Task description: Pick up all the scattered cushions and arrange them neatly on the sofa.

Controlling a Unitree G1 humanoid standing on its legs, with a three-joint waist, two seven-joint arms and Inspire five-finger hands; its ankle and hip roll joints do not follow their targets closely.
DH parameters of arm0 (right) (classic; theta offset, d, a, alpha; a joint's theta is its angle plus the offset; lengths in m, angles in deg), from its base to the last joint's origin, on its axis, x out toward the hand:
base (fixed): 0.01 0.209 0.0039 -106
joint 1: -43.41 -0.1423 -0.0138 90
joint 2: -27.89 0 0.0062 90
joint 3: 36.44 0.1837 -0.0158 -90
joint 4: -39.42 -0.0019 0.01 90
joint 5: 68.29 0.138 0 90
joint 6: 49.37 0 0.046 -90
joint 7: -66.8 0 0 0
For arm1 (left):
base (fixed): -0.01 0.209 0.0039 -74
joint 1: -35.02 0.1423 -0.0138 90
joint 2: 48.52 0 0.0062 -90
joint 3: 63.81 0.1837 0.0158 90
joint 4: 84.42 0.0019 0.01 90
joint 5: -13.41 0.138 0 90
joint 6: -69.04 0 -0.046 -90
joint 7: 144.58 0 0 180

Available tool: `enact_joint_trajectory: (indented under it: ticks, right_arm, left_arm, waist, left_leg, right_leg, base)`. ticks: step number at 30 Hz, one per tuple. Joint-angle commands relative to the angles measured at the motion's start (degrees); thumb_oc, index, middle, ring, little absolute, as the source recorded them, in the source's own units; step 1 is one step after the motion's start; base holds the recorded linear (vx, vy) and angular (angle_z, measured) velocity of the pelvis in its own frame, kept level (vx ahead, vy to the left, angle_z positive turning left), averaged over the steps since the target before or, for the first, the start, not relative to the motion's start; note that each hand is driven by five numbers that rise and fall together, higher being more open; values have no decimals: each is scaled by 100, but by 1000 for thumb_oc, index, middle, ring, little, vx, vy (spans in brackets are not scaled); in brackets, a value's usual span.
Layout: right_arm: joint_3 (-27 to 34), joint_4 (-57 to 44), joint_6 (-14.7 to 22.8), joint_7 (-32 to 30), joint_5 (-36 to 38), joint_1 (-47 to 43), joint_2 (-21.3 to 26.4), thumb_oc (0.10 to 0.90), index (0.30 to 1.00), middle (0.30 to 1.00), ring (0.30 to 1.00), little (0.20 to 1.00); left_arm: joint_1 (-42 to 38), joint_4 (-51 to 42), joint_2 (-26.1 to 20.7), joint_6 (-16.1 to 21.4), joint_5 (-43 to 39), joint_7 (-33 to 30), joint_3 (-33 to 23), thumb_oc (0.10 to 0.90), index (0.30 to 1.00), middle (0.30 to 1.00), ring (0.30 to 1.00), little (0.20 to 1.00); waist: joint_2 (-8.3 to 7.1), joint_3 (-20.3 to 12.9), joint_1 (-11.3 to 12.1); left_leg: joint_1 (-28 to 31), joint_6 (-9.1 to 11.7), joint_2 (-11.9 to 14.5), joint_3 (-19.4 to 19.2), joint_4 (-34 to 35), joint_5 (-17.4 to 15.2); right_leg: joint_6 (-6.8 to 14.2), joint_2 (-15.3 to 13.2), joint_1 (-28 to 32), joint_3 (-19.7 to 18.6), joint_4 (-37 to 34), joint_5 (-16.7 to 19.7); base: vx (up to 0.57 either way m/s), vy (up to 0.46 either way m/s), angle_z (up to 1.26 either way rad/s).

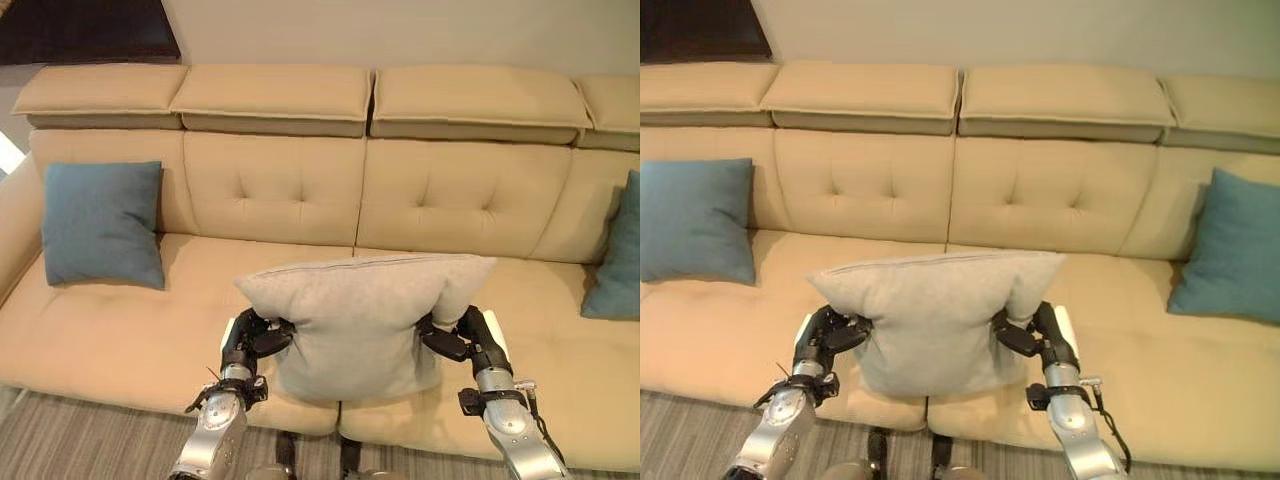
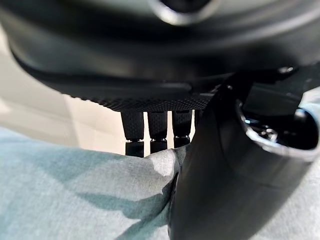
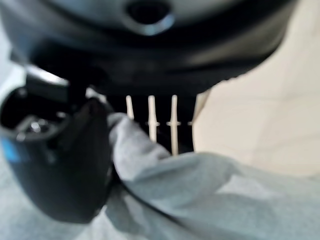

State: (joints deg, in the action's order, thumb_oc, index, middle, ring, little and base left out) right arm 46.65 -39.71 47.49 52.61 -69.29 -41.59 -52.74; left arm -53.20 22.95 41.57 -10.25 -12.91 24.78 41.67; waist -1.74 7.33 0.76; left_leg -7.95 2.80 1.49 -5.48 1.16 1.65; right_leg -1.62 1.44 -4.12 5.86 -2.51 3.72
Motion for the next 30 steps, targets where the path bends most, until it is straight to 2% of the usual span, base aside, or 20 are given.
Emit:
enact_joint_trajectory:
  ticks: [1,8,16,18,19,21,24,28,29,30]
  right_arm:
    - [82,-918,746,-56,43,-433,-129,400,300,300,300,300]
    - [-31,-797,729,54,295,-675,-277,400,300,300,300,300]
    - [-363,-475,670,-304,238,-1789,-334,400,300,300,300,300]
    - [-493,-372,648,-450,235,-2168,-337,400,300,300,300,300]
    - [-612,-263,626,-608,225,-2624,-339,400,300,300,300,300]
    - [-665,-190,615,-672,236,-2816,-356,400,300,300,300,300]
    - [-870,49,587,-914,263,-3501,-408,400,300,300,300,300]
    - [-1059,497,525,-1177,337,-4461,-261,400,300,300,300,300]
    - [-1200,828,523,-1338,393,-5066,-119,400,300,300,300,300]
    - [-1203,856,534,-1340,399,-5105,-115,400,300,300,300,300]
  left_arm:
    - [-566,-953,23,606,208,395,289,400,300,300,300,300]
    - [-741,-947,-137,593,241,342,211,400,300,300,300,300]
    - [-1592,-663,-208,710,407,-101,292,400,300,300,300,300]
    - [-1953,-540,-167,752,403,-235,404,400,300,300,300,300]
    - [-2407,-395,-160,780,405,-407,490,400,300,300,300,300]
    - [-2619,-313,-159,795,401,-472,526,400,300,300,300,300]
    - [-3398,-37,-193,842,411,-748,681,400,300,300,300,300]
    - [-4492,569,-312,932,343,-1023,882,400,300,300,300,300]
    - [-5129,1002,-398,986,269,-1165,1045,400,300,300,300,300]
    - [-5165,1027,-398,996,262,-1162,1043,400,300,300,300,300]
  waist:
    - [-33,-573,44]
    - [-88,-681,86]
    - [-51,-740,152]
    - [-57,-729,175]
    - [-64,-702,189]
    - [-70,-705,194]
    - [-96,-665,204]
    - [-123,-688,173]
    - [-131,-654,134]
    - [-129,-655,128]
  left_leg:
    - [-53,64,-106,11,-173,-104]
    - [311,-85,-181,-302,84,-217]
    - [276,-76,-157,-494,384,-143]
    - [187,-25,-138,-494,384,-118]
    - [50,13,-113,-475,384,-84]
    - [-20,32,-104,-459,384,-70]
    - [-307,74,-79,-354,384,12]
    - [-785,166,-59,-240,384,143]
    - [-1061,203,-100,-192,384,238]
    - [-1089,203,-101,-186,384,245]
  right_leg:
    - [757,-438,182,65,584,-829]
    - [953,-657,163,-162,605,-678]
    - [1084,-694,-90,-341,346,-371]
    - [1098,-681,-143,-321,197,-281]
    - [1116,-658,-250,-291,51,-175]
    - [1126,-653,-297,-279,-20,-125]
    - [1153,-602,-523,-261,-182,31]
    - [1172,-537,-963,-221,-244,168]
    - [1179,-500,-1218,-215,-243,249]
    - [1179,-501,-1245,-210,-240,252]
  base:
    - [120,152,-20]
    - [80,120,-17]
    - [9,36,-18]
    - [-19,-39,-17]
    - [-43,-45,-7]
    - [-37,-41,-3]
    - [-53,-59,2]
    - [-52,-49,5]
    - [-56,-41,17]
    - [-64,-42,23]
